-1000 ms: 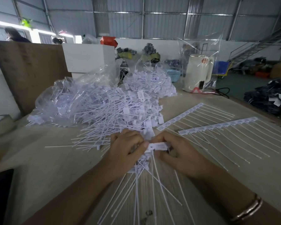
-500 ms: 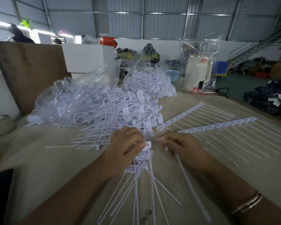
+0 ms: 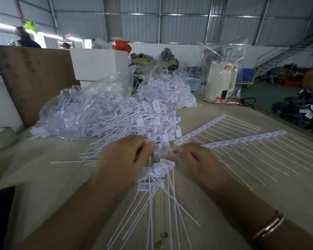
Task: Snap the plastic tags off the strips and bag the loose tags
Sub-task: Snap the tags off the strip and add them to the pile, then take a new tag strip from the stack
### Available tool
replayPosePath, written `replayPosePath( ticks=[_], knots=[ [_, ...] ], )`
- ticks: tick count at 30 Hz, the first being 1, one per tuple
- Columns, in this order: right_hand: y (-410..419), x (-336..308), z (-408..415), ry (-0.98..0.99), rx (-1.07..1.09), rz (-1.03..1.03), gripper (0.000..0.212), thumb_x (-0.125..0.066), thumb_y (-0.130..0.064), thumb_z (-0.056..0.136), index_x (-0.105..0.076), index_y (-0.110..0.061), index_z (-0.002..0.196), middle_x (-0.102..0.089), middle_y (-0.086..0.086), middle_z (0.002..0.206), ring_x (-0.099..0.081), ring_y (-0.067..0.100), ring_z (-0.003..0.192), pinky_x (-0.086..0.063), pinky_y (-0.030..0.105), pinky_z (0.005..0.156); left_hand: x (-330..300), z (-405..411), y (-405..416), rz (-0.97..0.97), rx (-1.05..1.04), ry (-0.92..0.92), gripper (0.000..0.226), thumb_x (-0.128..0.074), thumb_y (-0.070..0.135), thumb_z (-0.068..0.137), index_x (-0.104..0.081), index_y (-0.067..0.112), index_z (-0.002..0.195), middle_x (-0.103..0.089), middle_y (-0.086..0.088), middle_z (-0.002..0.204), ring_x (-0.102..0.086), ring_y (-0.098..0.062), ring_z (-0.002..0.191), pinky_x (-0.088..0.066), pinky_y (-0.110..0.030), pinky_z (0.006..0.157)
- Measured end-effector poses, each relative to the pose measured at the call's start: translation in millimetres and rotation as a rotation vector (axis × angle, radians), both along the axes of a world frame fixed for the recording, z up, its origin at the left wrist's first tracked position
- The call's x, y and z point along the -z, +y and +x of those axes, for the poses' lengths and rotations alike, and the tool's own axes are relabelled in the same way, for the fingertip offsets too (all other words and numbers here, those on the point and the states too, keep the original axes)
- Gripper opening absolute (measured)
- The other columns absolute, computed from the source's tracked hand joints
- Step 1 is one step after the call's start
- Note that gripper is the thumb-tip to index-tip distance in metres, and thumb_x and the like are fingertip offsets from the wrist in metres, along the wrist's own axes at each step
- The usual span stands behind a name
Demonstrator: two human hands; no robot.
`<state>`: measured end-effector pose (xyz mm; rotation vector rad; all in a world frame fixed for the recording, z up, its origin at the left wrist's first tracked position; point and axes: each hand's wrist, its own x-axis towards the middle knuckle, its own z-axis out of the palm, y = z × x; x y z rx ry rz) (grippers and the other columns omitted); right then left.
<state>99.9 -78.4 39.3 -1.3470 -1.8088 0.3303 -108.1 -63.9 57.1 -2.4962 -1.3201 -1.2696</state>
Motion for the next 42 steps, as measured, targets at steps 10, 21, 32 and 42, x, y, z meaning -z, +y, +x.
replayPosePath(
  ticks=[10, 21, 32, 42],
  knots=[
    [-25, -17, -5, -0.193, -0.312, -0.521, 0.044, -0.050, -0.025, 0.093, -0.061, -0.037, 0.052, -0.053, -0.016, 0.050, -0.047, -0.006, 0.049, -0.035, 0.009, 0.056, -16, -9, -30, -0.787, -0.180, 0.627, 0.107, 0.005, 0.101, 0.038, -0.063, 0.022, 0.061, -0.056, -0.013, 0.059, -0.053, -0.007, 0.050, -0.043, -0.030, 0.075],
    [-20, -18, 2, 0.309, -0.146, -0.378, 0.040, -0.041, 0.005, 0.090, -0.074, -0.018, 0.084, -0.062, -0.011, 0.062, -0.044, -0.003, 0.047, -0.035, 0.009, 0.049, 3, 18, -25, -0.484, -0.226, 0.791, 0.039, -0.039, 0.026, 0.093, -0.041, 0.019, 0.132, -0.057, -0.005, 0.123, -0.056, -0.026, 0.112, -0.042, -0.034, 0.087],
    [9, -3, 44, 0.555, 0.094, -0.105, 0.040, -0.039, 0.003, 0.093, -0.070, -0.016, 0.080, -0.054, 0.001, 0.065, -0.043, 0.008, 0.053, -0.036, 0.019, 0.051, -92, 1, 35, -0.428, 0.184, -0.060, 0.019, -0.036, 0.040, 0.098, -0.048, 0.029, 0.108, -0.053, 0.011, 0.088, -0.052, -0.003, 0.069, -0.036, -0.022, 0.054],
    [17, 12, 44, 0.419, 0.105, -0.149, 0.045, -0.038, 0.004, 0.094, -0.070, -0.023, 0.077, -0.053, -0.006, 0.064, -0.042, 0.000, 0.048, -0.033, 0.013, 0.048, -72, -24, 160, -0.471, -0.457, 0.471, 0.054, -0.050, 0.045, 0.087, -0.047, 0.008, 0.127, -0.048, -0.018, 0.134, -0.044, -0.035, 0.122, -0.033, -0.045, 0.106]
  ],
)
